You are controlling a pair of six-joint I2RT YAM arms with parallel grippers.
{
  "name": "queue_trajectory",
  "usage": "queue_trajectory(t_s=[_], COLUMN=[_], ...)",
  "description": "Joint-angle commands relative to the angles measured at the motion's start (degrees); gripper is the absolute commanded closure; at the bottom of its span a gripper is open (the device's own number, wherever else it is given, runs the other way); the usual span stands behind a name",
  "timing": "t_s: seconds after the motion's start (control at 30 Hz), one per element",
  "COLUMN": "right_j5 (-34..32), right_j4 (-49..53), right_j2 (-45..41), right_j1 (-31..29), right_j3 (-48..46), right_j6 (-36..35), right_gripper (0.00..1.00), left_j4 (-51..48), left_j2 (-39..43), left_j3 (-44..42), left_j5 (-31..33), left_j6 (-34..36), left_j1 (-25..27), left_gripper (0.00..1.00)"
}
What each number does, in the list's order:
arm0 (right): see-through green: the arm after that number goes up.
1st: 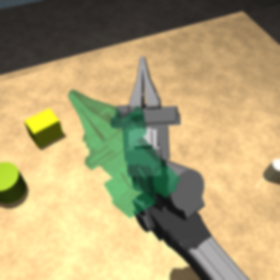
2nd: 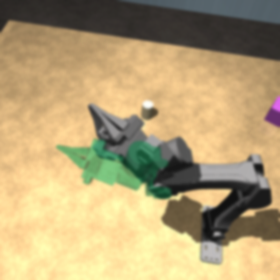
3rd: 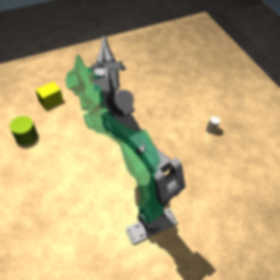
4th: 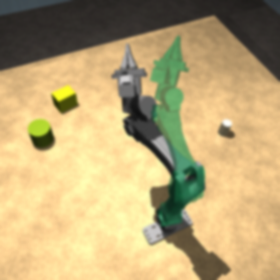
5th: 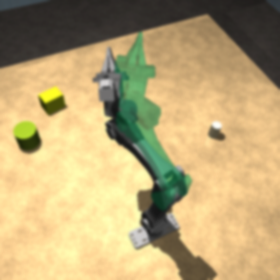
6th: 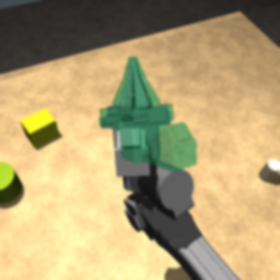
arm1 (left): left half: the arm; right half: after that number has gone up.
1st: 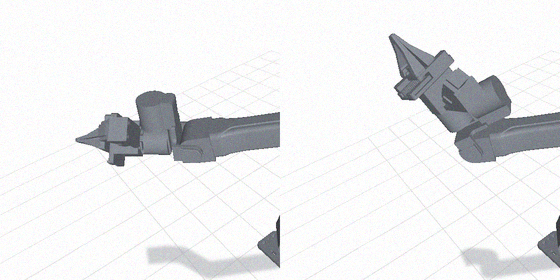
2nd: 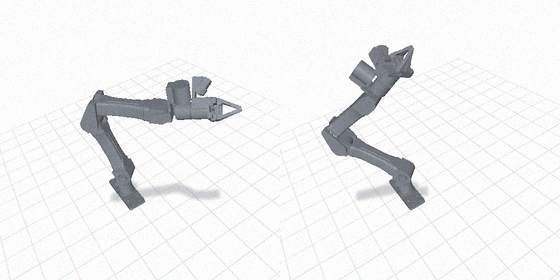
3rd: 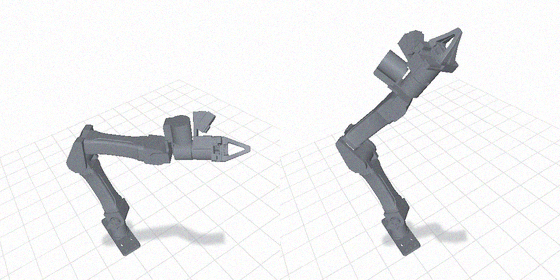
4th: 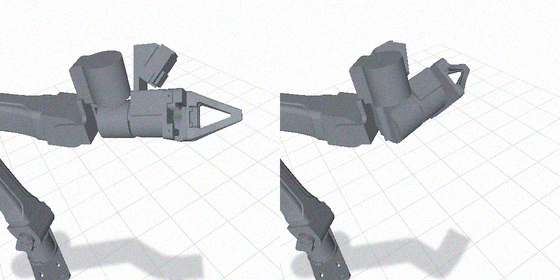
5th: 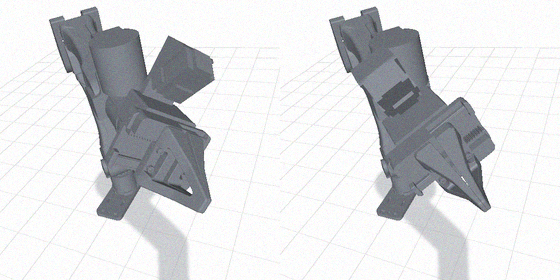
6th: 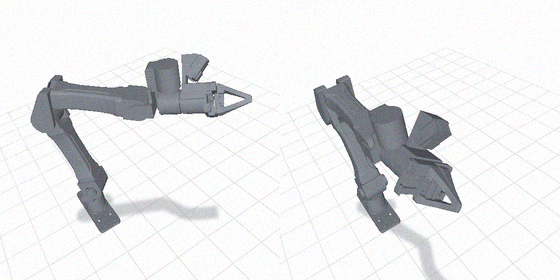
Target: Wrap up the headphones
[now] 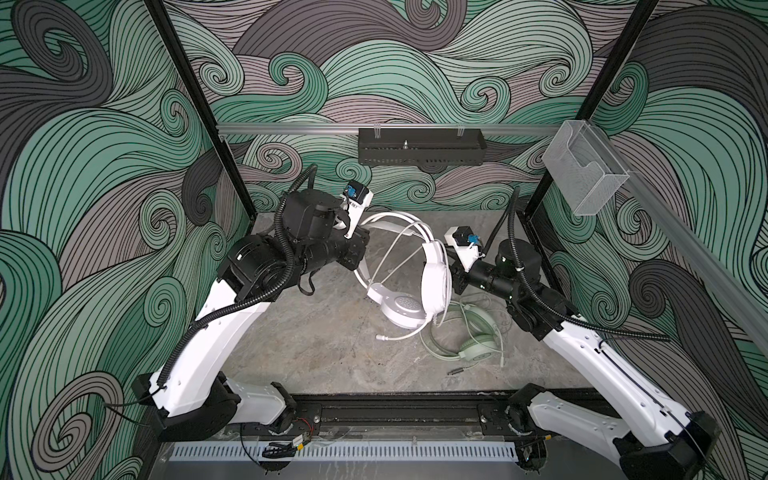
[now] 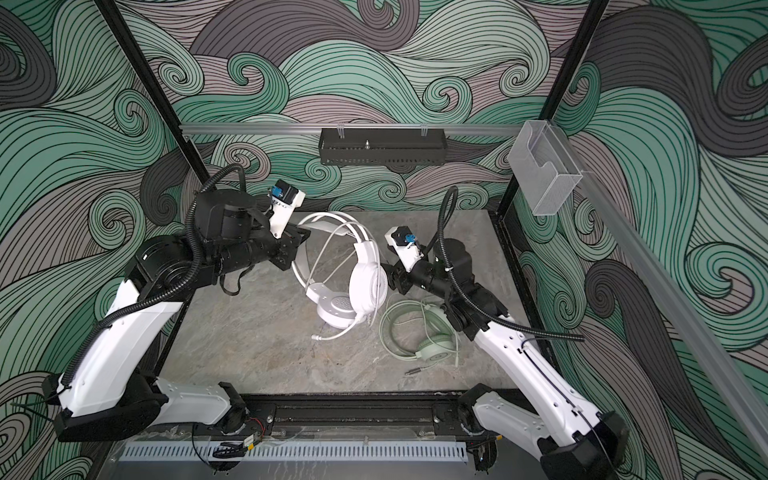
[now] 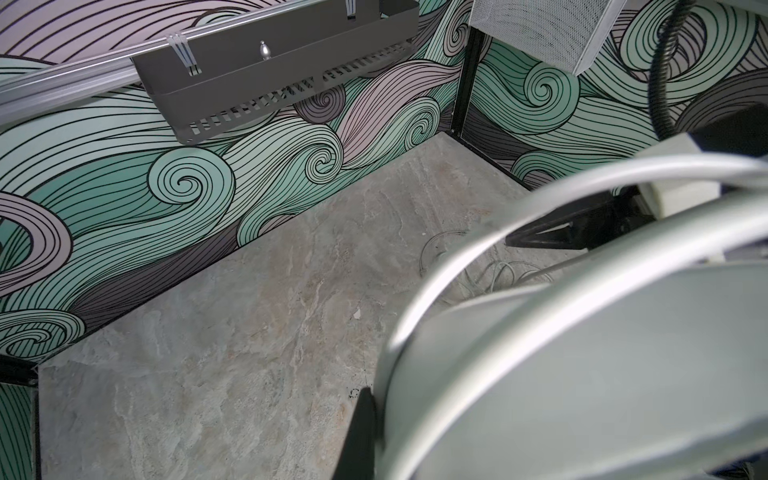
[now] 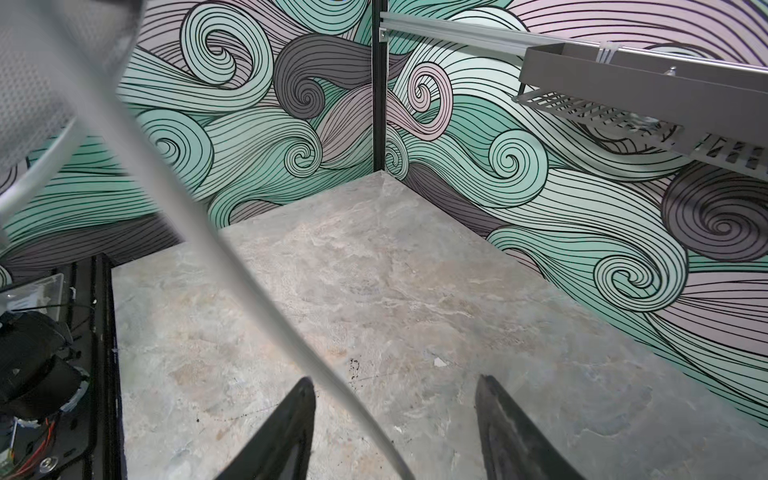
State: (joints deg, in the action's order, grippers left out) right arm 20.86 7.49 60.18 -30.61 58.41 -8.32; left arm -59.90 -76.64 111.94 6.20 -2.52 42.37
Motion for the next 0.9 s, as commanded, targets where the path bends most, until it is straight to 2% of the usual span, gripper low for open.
queue_trajectory(t_s=[0.0, 0.1, 0.27, 0.4, 0.7, 0.87], right_j5=[1.96, 2.46, 1.29, -0.18, -11.37, -12.7], right_j4=[-5.12, -6.24, -5.47, -4.2, -0.05, 0.32], right_j2=[1.83, 4.0, 4.91, 4.29, 2.58, 3.17], right_j1=[0.0, -0.36, -0.76, -0.75, 0.01, 0.98], right_j3=[-0.04, 0.84, 1.79, 2.3, 3.37, 4.79], right_j6=[3.41, 3.88, 3.66, 3.15, 1.34, 3.04], right_gripper=[0.39, 0.53, 0.84, 1.0, 1.0, 1.0], left_j4=[4.65, 5.43, 6.59, 6.39, 8.3, 8.48], left_j2=[1.3, 1.52, 2.1, 2.46, 3.83, 4.42], left_j3=[2.95, 2.96, 2.85, 2.59, 0.96, -0.01], left_j5=[-3.06, -3.43, -3.43, -2.88, -2.4, -3.06], left_j6=[-4.1, -4.91, -5.74, -5.82, -6.6, -6.09], left_j1=[-0.89, -0.89, -0.89, -0.89, -1.06, -1.06], left_gripper=[1.0, 1.0, 1.0, 1.0, 1.0, 1.0])
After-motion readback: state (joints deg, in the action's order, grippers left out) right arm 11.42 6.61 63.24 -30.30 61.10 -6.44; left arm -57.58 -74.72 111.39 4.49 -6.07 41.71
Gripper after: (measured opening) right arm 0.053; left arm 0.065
